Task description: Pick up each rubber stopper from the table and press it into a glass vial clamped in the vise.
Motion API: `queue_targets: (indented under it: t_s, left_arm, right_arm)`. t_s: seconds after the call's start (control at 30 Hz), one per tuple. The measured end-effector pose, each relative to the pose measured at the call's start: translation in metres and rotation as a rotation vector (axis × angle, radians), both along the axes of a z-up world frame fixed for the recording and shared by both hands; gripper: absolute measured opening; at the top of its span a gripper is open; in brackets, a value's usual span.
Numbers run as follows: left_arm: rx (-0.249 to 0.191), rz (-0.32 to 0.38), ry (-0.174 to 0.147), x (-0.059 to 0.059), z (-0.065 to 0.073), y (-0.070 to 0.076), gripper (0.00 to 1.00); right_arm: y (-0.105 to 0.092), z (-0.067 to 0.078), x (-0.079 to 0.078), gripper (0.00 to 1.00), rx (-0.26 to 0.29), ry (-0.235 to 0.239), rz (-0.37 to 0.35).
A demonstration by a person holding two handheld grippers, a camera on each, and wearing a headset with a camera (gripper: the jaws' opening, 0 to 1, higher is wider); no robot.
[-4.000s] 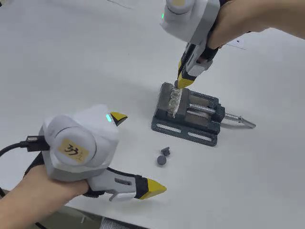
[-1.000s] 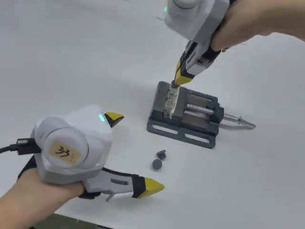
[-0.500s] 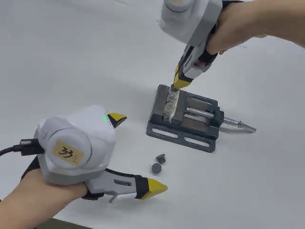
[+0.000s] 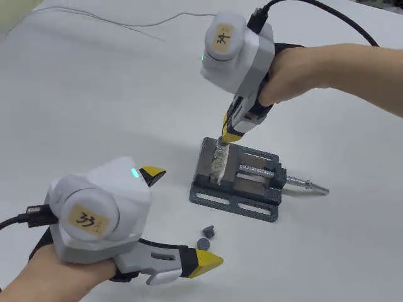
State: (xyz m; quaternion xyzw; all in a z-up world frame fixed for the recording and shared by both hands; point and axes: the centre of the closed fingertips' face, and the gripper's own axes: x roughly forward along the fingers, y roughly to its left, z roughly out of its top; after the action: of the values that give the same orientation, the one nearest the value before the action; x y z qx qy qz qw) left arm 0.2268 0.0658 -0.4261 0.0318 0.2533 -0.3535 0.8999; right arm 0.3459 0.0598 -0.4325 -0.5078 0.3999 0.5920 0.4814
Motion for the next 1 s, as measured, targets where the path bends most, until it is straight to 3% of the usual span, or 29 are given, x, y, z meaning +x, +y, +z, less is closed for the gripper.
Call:
queue_targets:
  t_s: [0.17, 0.27, 0.4, 0.47, 0.7, 1.0]
  left_arm:
    - [0.005, -0.006, -0.007, -0.005, 0.004, -0.003, 0.94]
    - [0.009, -0.008, -0.012, -0.005, 0.006, -0.004, 0.94]
    - [0.016, -0.008, -0.02, -0.003, 0.01, -0.005, 0.94]
    - [0.018, -0.013, -0.024, -0.003, 0.012, -0.005, 0.94]
    - [0.032, -0.013, -0.036, -0.001, 0.017, -0.004, 0.94]
    - [0.04, 0.001, -0.038, -0.003, 0.019, -0.001, 0.94]
  right_arm:
    - [0.001, 0.0, -0.005, 0.0, 0.029, 0.01, -0.042]
    - [-0.001, 0.0, -0.011, 0.0, 0.039, -0.036, -0.017]
    - [0.001, 0.001, -0.003, 0.0, 0.056, -0.058, -0.012]
    - [0.0, 0.002, -0.003, 0.0, 0.066, -0.056, -0.021]
    - [-0.001, 0.003, 0.0, 0.0, 0.078, -0.063, 0.061]
    - [-0.003, 0.009, -0.003, 0.0, 0.102, -0.045, 0.066]
